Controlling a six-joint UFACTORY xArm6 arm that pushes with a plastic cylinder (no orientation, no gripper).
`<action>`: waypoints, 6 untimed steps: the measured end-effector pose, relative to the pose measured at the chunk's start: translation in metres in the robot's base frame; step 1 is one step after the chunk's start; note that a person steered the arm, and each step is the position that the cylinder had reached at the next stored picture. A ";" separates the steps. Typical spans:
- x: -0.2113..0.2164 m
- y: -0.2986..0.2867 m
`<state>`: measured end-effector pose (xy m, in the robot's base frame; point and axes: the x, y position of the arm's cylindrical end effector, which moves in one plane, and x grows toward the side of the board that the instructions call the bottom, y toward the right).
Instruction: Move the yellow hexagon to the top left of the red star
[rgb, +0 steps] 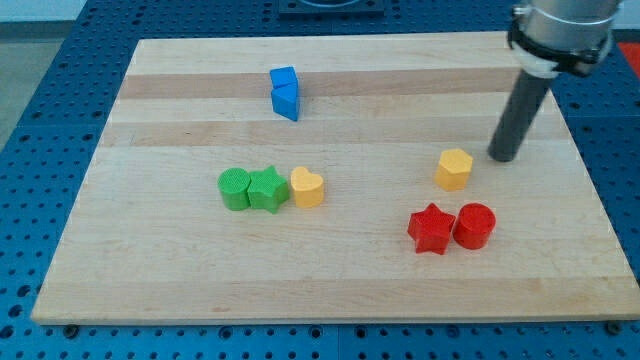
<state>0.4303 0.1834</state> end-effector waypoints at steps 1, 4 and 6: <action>0.013 -0.050; 0.076 -0.170; 0.012 -0.097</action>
